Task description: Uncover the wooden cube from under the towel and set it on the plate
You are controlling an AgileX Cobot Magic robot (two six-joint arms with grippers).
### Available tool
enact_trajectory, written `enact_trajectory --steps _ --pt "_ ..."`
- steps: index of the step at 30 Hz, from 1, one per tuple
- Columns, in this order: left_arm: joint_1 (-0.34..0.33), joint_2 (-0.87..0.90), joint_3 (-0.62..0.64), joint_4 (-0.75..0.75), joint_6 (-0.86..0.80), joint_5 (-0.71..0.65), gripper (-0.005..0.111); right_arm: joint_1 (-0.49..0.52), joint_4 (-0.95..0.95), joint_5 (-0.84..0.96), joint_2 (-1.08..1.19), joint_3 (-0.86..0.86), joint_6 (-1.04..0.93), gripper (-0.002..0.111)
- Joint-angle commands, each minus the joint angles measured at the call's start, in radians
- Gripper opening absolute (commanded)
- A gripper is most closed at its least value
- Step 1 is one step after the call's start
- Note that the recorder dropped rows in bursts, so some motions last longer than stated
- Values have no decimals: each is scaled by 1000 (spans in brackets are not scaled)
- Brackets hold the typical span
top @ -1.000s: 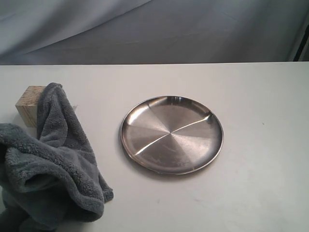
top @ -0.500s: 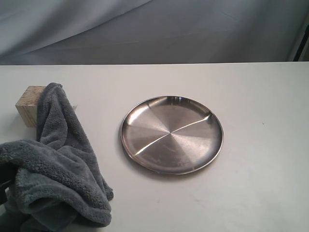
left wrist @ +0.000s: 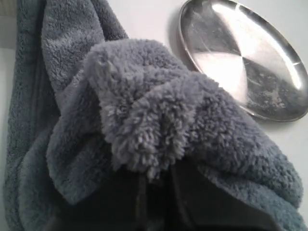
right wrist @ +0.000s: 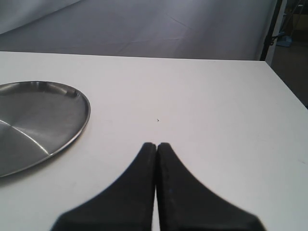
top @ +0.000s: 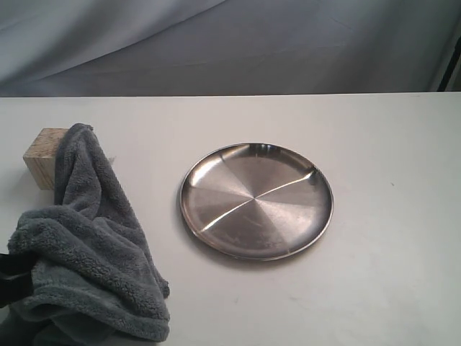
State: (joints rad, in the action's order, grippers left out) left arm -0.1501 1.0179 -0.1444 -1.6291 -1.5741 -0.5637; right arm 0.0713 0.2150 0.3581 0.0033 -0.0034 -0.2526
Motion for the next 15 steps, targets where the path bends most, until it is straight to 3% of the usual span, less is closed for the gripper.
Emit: enact_trajectory --steps 1,12,15 --pt "1 133 5 -115 -166 -40 0 -1 5 -13 -3 3 -1 0" --pt "1 372 -1 -115 -337 -140 1 -1 5 -13 -3 3 -1 0" --pt "1 410 -1 -115 -384 -244 3 -1 5 -13 -3 3 -1 0"
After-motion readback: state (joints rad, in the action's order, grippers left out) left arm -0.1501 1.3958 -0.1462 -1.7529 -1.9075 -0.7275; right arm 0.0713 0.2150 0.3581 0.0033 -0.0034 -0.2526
